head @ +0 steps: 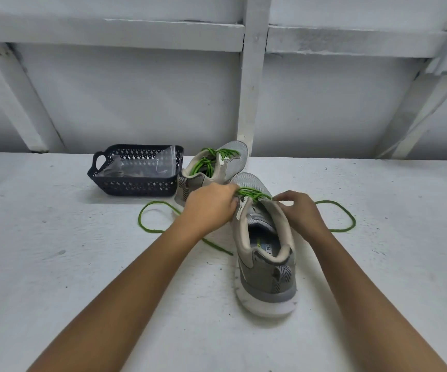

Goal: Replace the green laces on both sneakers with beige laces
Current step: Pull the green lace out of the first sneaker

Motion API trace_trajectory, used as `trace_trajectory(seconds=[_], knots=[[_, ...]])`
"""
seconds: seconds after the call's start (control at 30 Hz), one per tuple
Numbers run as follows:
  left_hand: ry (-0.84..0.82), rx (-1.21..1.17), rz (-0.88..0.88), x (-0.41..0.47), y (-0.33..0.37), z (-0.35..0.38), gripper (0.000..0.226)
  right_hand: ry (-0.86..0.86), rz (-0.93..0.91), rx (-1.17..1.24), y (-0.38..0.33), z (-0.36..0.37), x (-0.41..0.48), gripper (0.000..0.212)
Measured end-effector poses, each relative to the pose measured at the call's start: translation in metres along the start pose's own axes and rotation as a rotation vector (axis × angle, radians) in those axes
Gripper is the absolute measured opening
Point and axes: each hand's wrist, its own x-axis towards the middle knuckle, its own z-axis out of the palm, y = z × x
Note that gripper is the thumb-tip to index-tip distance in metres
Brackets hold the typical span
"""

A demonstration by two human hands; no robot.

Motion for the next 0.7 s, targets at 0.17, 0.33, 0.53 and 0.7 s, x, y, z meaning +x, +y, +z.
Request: trace_trajectory(seconds=[0.17,0.33,0.53,0.7], knots=[[-0.015,-0.068,-0.029,0.004,0.002,-0.001,0.023,0.047,-0.003,0.143,-0.006,-0.008,-0.005,0.016],[-0.032,-0.356,-0.059,0.0,0.004,-0.017,0.009,0.046,-0.101,0.222,-0.027,-0.025,-0.033,0.016],[0.131,-0.487,0.106,-0.026,0.021,-0.023,0.01,0.009,-0.209,0.01,-0.041,-0.029,-0.059,0.009],[0.176,-0.169,0.303,-0.047,0.02,-0.007,0.031,-0.064,-0.277,-0.243,-0.042,-0.028,-0.074,0.018]])
